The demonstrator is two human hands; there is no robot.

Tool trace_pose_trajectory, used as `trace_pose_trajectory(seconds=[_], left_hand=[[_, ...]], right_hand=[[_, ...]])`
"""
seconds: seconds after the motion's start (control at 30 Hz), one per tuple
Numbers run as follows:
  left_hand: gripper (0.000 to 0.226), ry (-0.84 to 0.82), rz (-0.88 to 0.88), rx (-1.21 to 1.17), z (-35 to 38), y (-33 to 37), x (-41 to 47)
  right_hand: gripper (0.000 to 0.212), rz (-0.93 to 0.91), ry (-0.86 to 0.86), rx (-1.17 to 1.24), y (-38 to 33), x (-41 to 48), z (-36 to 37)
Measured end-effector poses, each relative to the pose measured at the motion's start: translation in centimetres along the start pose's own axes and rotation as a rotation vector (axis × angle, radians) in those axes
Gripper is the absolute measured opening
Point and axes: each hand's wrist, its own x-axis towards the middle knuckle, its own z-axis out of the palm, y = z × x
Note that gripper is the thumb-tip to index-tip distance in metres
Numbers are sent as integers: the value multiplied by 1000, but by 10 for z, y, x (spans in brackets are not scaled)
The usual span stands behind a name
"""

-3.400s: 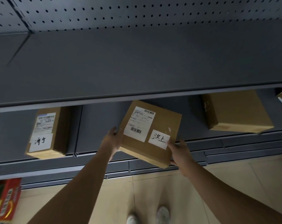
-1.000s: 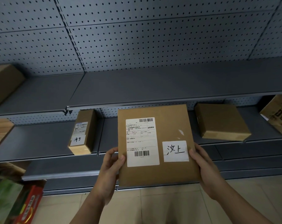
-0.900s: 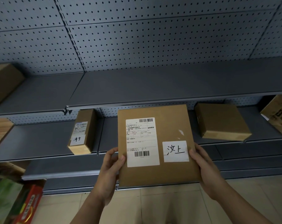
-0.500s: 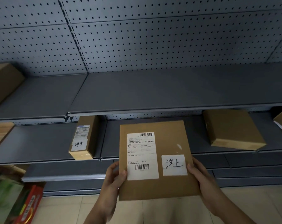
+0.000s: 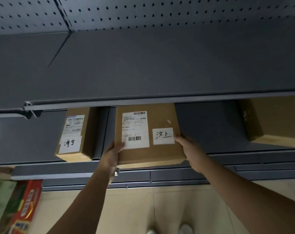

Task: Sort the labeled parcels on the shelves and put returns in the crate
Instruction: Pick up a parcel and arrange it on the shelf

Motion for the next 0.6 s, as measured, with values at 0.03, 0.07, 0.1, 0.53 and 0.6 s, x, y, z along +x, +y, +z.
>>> trace_pose_trajectory(seconds=[0.03,0.07,0.1,0.53,0.6], left_hand=[[37,7,5,9,-1,1,10],[36,13,14,18,-1,1,20],[35,16,21,27,0,1,27],[50,192,170,399,14,12,42],[56,210,204,502,12,16,33]], right_hand=[[12,-4,-4,-23,-1,11,4],[10,-7,-4,-55,-2,21,8],[10,-3,-2,-77,-2,29,11],[54,-99,178,-292,-4,56,26],[59,-130,156,-380,-6,45,25]])
